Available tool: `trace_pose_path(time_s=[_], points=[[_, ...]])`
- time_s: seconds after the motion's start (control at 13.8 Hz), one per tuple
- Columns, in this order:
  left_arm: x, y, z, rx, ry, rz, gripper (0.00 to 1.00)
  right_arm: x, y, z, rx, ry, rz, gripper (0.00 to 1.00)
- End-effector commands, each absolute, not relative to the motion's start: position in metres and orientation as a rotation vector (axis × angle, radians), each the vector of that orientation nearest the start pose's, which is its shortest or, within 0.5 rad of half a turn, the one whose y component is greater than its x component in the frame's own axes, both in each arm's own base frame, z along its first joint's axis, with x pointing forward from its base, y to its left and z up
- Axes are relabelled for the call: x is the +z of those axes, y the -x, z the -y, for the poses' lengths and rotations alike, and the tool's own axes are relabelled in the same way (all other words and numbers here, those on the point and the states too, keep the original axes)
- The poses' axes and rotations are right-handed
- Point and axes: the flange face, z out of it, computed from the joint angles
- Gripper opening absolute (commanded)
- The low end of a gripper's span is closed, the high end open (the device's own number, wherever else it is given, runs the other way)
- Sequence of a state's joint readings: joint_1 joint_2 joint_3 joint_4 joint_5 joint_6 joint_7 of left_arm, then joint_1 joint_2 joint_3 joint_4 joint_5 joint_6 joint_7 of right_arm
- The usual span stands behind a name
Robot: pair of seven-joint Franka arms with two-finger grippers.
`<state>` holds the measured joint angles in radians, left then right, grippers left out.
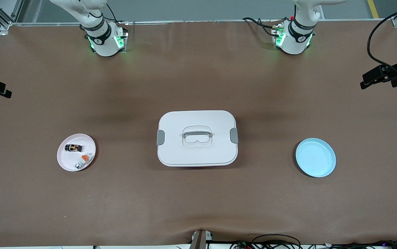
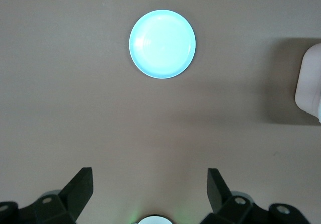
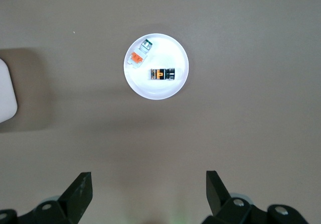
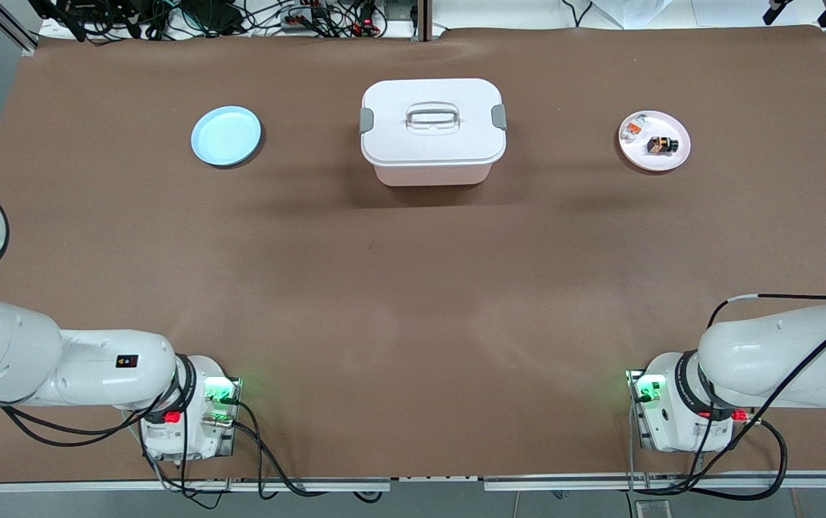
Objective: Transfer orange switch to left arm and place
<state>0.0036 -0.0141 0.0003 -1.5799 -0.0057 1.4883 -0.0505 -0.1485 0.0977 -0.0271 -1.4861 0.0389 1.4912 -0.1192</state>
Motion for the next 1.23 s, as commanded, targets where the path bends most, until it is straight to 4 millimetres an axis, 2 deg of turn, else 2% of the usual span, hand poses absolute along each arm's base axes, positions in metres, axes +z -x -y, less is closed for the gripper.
trace_pose_path(time_s=[0.0,0.07,0.22,0.36,0.58,0.72,0.8,0.94,1.16], points=[[0.612,-0.548,-0.005,0.155,3.146,0.081,1.0,0.582,-0.586,0.105,0.088,3.084,-0.026,1.0],[0.606,-0.551,-0.005,0.172,3.147,0.081,1.0,0.566,-0.592,0.114,0.094,3.074,0.012,1.0],[0.595,-0.56,-0.005,0.174,3.146,0.082,1.0,0.531,-0.593,0.146,0.099,3.037,-0.072,1.0],[0.587,-0.573,-0.006,0.112,3.15,0.083,1.0,0.501,-0.599,0.156,0.09,3.041,-0.093,1.0],[0.568,-0.585,-0.007,0.129,3.168,0.098,1.0,0.462,-0.604,0.145,0.053,3.059,-0.093,1.0],[0.565,-0.589,-0.027,0.1,3.194,0.164,1.0,0.442,-0.602,0.14,0.048,3.063,-0.084,1.0],[0.564,-0.59,-0.03,0.1,3.21,0.18,1.0,0.43,-0.6,0.137,0.041,3.064,-0.082,1.0],[0.563,-0.59,-0.029,0.1,3.219,0.182,1.0,0.395,-0.593,0.124,0.005,3.075,-0.063,1.0],[0.563,-0.59,-0.029,0.1,3.219,0.182,1.0,0.362,-0.589,0.113,-0.076,3.09,-0.046,1.0]])
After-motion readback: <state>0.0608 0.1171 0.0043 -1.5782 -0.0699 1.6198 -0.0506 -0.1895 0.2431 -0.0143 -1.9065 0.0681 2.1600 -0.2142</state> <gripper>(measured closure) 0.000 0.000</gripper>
